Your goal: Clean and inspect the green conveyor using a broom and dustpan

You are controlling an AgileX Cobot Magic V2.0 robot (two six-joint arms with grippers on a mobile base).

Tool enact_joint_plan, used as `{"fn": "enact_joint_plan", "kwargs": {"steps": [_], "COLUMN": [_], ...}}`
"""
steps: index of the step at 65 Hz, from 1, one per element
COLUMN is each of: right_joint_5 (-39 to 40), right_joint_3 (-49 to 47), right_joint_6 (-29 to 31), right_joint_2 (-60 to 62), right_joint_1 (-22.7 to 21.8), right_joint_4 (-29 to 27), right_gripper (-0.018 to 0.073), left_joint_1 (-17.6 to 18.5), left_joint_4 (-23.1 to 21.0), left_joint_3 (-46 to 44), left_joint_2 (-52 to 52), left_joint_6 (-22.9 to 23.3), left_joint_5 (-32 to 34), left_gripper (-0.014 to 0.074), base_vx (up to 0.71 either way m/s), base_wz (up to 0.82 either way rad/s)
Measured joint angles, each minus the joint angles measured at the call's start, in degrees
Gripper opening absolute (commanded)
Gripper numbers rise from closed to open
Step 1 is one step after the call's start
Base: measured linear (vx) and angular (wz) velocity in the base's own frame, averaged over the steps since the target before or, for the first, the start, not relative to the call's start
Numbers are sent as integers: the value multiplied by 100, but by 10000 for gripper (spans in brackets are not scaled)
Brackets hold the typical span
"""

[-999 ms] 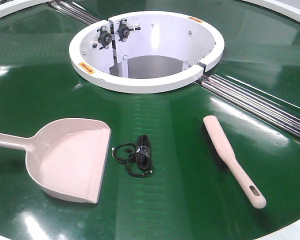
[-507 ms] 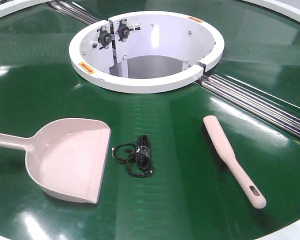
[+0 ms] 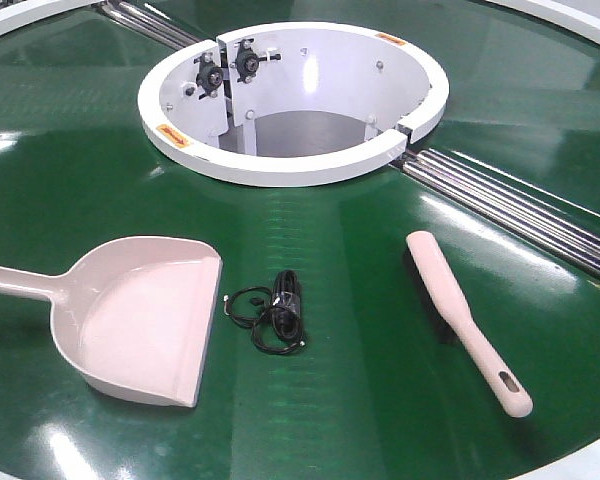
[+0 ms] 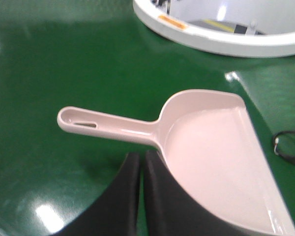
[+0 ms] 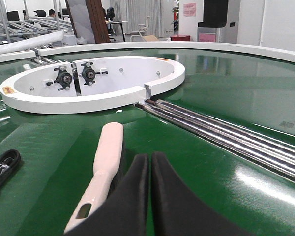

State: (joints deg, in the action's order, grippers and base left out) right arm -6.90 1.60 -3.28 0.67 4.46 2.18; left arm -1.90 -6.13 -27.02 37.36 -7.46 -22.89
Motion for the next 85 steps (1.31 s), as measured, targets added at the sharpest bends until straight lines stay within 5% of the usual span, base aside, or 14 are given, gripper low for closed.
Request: {"fn": "enact_joint_plan", "kwargs": {"steps": [13, 34, 51, 60, 68, 85], "right_joint_5": [0, 0, 0, 0, 0, 0], "right_joint_3": [0, 0, 0, 0, 0, 0], "right_joint_6": [0, 0, 0, 0, 0, 0], "right_joint_2": [0, 0, 0, 0, 0, 0], "right_joint_1": [0, 0, 0, 0, 0, 0], "right_joint_4": [0, 0, 0, 0, 0, 0], "right_gripper": [-9, -9, -9, -9, -9, -9], "left_joint_1": [0, 0, 0, 0, 0, 0], "left_joint_4": [-5, -5, -207, -257, -276, -281], "left_joint_3": [0, 0, -13, -567, -1633, -3757], "left_joint_2": [343, 385, 385, 508, 1057, 2723], "left_joint_6": [0, -140, -155, -322, -923, -3140], "left_joint_5": [44, 171, 196, -537, -1570, -3763], "left_gripper": [125, 555, 590, 590, 590, 549], "base_vx": [0, 0, 0, 0, 0, 0], "base_wz": [0, 0, 0, 0, 0, 0]}}
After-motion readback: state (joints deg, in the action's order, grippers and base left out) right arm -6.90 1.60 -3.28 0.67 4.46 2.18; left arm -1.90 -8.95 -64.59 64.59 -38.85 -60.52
